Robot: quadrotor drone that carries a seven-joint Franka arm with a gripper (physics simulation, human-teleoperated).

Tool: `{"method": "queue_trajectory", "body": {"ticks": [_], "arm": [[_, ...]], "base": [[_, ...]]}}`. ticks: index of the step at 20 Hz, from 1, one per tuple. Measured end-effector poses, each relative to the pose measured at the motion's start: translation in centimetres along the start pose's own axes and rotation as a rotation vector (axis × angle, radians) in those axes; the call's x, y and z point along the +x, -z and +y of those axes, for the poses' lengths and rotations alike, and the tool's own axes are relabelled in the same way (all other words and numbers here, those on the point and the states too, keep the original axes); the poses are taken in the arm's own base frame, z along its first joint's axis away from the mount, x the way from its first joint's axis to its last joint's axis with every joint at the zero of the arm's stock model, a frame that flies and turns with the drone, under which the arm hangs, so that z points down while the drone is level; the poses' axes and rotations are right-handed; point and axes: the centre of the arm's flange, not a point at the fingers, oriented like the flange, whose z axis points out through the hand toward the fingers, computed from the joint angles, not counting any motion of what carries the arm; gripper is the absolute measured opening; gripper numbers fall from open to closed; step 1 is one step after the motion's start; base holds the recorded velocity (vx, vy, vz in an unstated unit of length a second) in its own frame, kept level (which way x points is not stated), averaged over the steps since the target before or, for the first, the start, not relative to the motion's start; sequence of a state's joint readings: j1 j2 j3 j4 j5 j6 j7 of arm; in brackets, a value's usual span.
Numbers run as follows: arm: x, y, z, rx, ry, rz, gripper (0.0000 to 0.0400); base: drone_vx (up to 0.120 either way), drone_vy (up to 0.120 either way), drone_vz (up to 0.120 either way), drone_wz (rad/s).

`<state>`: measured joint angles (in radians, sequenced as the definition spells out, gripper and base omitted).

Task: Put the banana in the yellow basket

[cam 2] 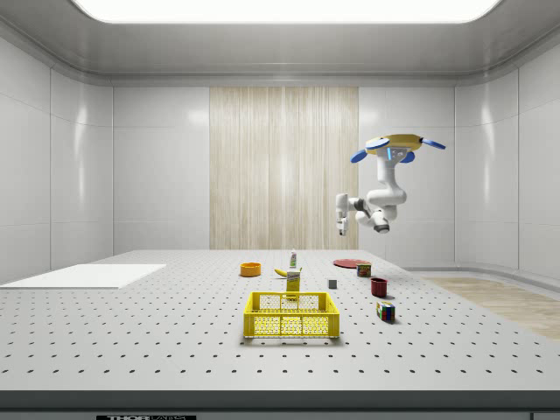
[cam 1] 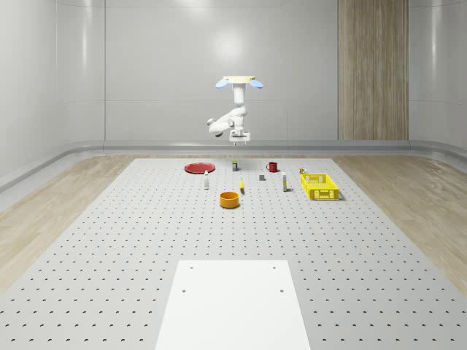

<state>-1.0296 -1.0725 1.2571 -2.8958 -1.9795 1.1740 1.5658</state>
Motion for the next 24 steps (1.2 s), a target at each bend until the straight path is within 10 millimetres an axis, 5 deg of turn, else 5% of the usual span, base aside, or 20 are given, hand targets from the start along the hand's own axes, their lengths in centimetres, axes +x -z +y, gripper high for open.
{"method": "queue_trajectory", "body": {"ticks": [24], "arm": [[-0.13, 0.01, -0.12, -0.012, 0.000, 0.014, 0.0400]], "base": [[0.120, 0.000, -0.108, 0.000]]}}
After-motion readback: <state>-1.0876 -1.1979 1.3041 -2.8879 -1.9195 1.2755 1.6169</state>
